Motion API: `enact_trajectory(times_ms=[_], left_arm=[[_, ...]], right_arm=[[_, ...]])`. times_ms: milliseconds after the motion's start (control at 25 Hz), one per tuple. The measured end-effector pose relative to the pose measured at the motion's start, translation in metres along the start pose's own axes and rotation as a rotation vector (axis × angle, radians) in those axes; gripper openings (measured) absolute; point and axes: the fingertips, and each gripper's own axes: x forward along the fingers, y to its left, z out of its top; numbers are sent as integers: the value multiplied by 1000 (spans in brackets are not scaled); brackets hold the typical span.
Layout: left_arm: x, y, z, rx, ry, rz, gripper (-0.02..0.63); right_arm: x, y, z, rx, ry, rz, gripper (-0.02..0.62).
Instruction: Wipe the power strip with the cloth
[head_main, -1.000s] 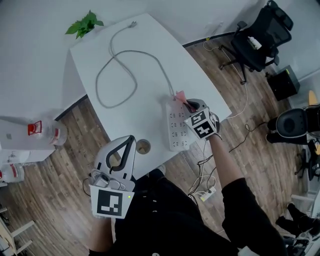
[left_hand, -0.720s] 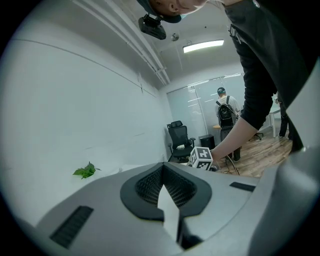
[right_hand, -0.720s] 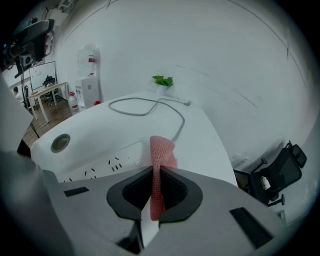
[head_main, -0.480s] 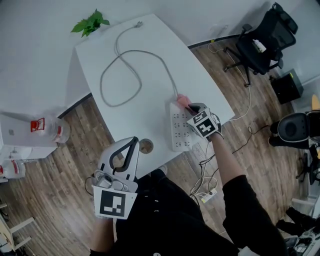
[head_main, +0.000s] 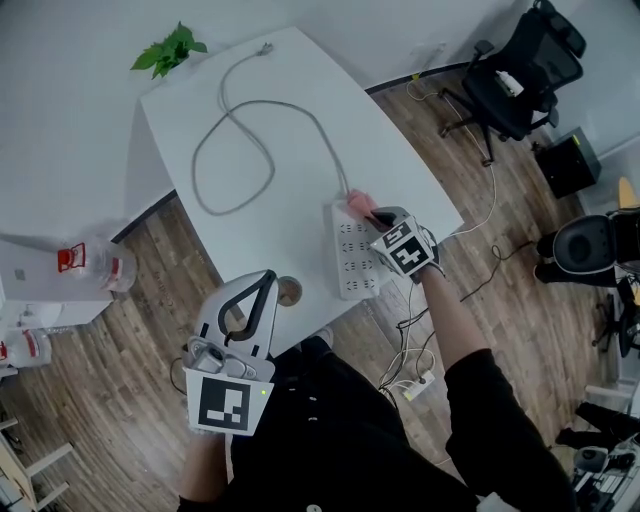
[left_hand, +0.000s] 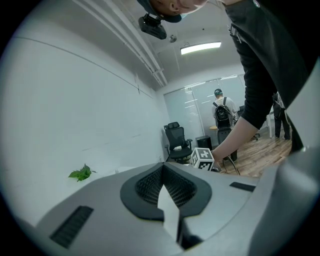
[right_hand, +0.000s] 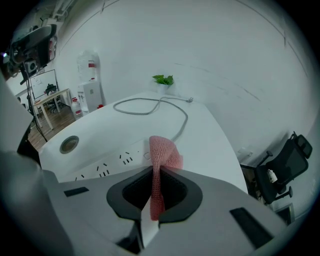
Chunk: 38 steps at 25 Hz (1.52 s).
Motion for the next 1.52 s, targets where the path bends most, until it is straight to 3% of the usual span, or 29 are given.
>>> enact_trajectory(times_ms=[1520], left_arm=[[14, -31, 13, 20, -77, -208, 9]], right_arm=[[-66, 85, -66, 182, -2, -19, 48]])
